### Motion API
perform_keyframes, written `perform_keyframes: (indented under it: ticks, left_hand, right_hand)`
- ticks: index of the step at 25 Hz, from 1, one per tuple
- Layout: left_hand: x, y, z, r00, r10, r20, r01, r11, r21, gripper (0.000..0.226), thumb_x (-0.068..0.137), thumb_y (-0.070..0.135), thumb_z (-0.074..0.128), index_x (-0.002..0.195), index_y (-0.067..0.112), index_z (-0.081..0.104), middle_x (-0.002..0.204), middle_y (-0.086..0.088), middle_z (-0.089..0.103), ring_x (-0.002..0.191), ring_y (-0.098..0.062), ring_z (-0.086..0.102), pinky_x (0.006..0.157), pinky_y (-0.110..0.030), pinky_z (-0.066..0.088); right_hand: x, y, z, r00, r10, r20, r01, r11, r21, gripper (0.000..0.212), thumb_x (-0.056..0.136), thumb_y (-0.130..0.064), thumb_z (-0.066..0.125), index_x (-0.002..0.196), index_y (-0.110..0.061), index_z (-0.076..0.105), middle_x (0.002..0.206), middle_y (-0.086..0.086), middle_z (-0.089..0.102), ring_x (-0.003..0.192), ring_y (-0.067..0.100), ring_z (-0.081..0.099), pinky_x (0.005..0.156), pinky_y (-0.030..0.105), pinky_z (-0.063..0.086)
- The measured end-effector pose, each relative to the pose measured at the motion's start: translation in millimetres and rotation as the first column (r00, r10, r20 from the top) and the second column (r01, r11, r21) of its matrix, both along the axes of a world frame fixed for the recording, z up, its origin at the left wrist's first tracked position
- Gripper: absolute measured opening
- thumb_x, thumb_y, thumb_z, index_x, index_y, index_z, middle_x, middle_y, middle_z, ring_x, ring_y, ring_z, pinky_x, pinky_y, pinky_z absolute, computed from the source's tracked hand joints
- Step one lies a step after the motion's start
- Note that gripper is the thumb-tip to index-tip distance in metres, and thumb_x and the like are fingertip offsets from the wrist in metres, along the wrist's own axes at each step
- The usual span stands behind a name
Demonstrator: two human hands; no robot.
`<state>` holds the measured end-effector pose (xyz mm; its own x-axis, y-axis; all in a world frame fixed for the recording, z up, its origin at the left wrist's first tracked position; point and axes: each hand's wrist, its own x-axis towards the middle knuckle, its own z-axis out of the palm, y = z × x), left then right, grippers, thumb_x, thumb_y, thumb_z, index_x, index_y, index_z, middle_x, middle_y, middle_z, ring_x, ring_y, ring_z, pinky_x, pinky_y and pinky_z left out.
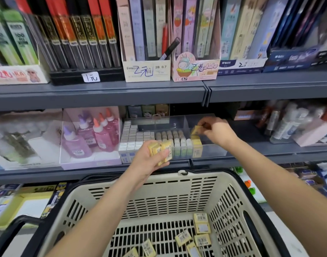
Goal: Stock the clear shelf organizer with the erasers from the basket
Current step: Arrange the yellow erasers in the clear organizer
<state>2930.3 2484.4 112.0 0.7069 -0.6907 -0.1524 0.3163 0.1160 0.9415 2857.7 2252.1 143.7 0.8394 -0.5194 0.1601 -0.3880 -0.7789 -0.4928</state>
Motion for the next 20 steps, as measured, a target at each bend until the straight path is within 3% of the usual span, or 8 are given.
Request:
perform_keyframes:
  ticks: [5,8,12,15,17,20]
  left_hand:
    - [3.0,-1.8,-5.2,1.0,-0.016,-0.013,0.016,1.0,0.002,0.03,0.082,0.003,0.063,0.103,0.018,0.049,0.107,-0.011,0.06,0.091,-0.02,0.065,0.068,-0.025,0.056]
    - [1.6,-2.9,-7.3,0.999,-0.032,-0.021,0.032,0.999,0.001,0.029,0.082,0.004,0.064,0.103,0.018,0.049,0.106,-0.01,0.059,0.09,-0.02,0.065,0.067,-0.025,0.056]
    - [1.0,-3.2,-10.3,0.999,-0.041,-0.024,0.042,0.999,0.014,0.028,0.083,0.004,0.063,0.103,0.018,0.049,0.105,-0.01,0.059,0.088,-0.018,0.065,0.068,-0.025,0.056]
    - [0.8,-3.8,-12.7,0.999,-0.039,-0.028,0.04,0.999,0.026,0.027,0.084,0.004,0.062,0.104,0.018,0.049,0.107,-0.01,0.059,0.091,-0.019,0.064,0.069,-0.026,0.057]
    - [1.3,-3.8,-13.5,0.999,-0.04,-0.033,0.041,0.999,0.031,0.027,0.084,0.005,0.062,0.104,0.018,0.049,0.108,-0.01,0.059,0.092,-0.019,0.064,0.069,-0.026,0.057]
    - [2.5,-4.9,-13.3,0.999,-0.038,-0.039,0.039,0.999,0.028,0.026,0.084,0.006,0.063,0.103,0.018,0.049,0.107,-0.01,0.06,0.092,-0.019,0.064,0.068,-0.025,0.056]
  right_hand:
    - [16.1,-2.7,-4.8,0.985,-0.018,-0.17,0.012,0.999,-0.04,0.024,0.092,-0.023,0.055,0.113,-0.016,0.062,0.115,0.007,0.066,0.105,0.028,0.06,0.088,0.03,0.047]
    - [17.5,-6.0,-2.6,0.979,-0.008,-0.203,-0.005,0.998,-0.063,0.025,0.091,-0.025,0.054,0.115,-0.018,0.059,0.115,0.006,0.065,0.103,0.028,0.06,0.086,0.032,0.048]
    - [12.1,-1.9,-14.4,0.97,0.039,-0.239,-0.07,0.99,-0.124,0.017,0.09,-0.019,0.05,0.104,-0.022,0.059,0.109,0.004,0.066,0.093,0.028,0.06,0.08,0.029,0.047]
    - [10.1,-4.8,-13.7,0.976,0.067,-0.207,-0.069,0.998,-0.003,0.018,0.092,-0.019,0.05,0.105,-0.019,0.061,0.108,0.002,0.065,0.092,0.024,0.061,0.078,0.024,0.045]
    - [9.4,-9.3,-11.3,0.982,0.021,-0.19,-0.01,0.998,0.056,0.017,0.092,-0.022,0.051,0.101,-0.015,0.064,0.103,0.006,0.067,0.088,0.025,0.063,0.079,0.027,0.049]
    - [13.0,-7.9,-13.5,0.958,-0.024,-0.287,0.018,1.0,-0.022,0.025,0.092,-0.024,0.049,0.09,-0.008,0.067,0.093,0.012,0.069,0.085,0.028,0.063,0.077,0.031,0.051]
